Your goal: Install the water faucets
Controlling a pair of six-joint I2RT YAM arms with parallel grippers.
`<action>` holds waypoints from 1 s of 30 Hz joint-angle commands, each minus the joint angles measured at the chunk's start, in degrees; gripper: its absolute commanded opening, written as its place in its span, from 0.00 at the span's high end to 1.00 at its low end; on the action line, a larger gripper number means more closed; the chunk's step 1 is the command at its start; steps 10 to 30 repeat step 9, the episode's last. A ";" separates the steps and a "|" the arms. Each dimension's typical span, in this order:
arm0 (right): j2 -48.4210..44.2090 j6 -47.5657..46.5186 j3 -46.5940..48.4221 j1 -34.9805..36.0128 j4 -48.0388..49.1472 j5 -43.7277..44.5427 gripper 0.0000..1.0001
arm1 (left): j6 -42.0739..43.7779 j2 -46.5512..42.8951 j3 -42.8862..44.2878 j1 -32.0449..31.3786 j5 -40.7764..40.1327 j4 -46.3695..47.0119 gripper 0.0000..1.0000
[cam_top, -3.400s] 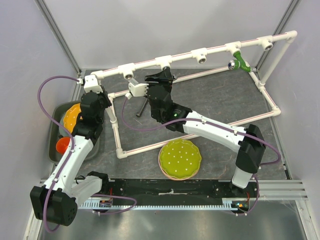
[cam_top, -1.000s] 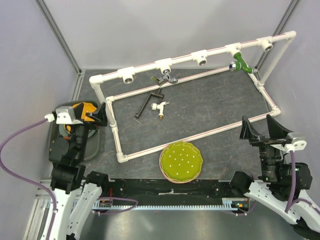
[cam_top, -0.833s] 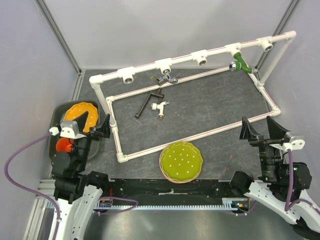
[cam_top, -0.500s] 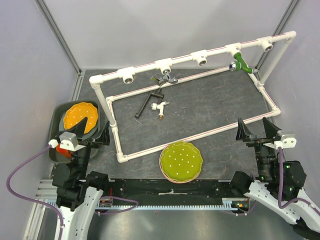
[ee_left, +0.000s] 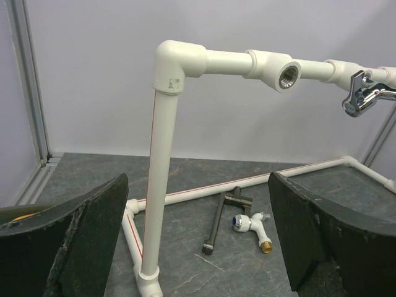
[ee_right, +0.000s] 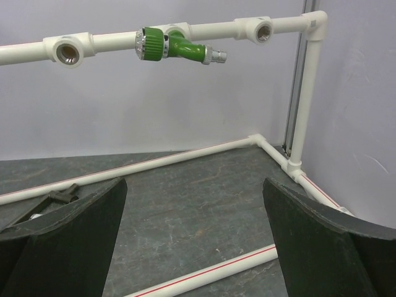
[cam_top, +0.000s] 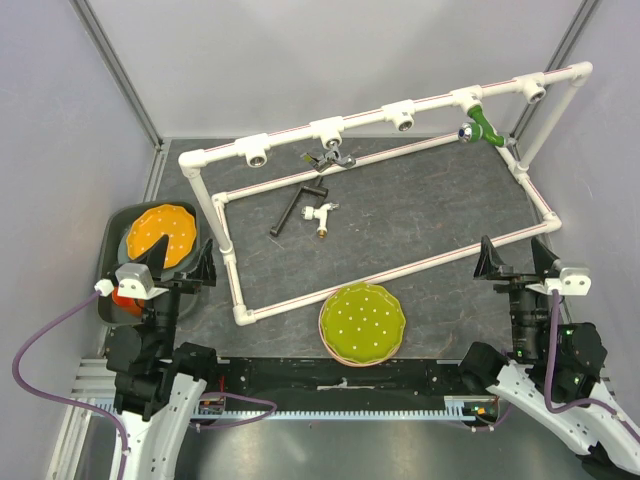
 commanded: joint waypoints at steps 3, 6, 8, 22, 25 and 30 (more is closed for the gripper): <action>-0.58 -0.52 -0.94 -0.94 2.01 1.40 0.02 | 0.23 -2.95 0.57 0.34 -0.86 2.03 0.00; -0.58 -0.78 -1.55 -1.65 2.80 1.05 0.02 | 0.15 -2.95 0.57 0.43 -0.77 2.03 0.00; -0.66 -0.78 -1.82 -2.17 3.07 0.78 0.02 | 0.15 -3.04 0.57 0.43 -0.86 2.03 0.00; -0.58 -0.69 -1.91 -2.26 3.16 0.78 0.02 | 0.15 -3.13 0.48 0.34 -0.86 2.03 0.00; -0.58 -0.69 -1.91 -2.26 3.16 0.78 0.02 | 0.15 -3.13 0.48 0.34 -0.86 2.03 0.00; -0.58 -0.69 -1.91 -2.26 3.16 0.78 0.02 | 0.15 -3.13 0.48 0.34 -0.86 2.03 0.00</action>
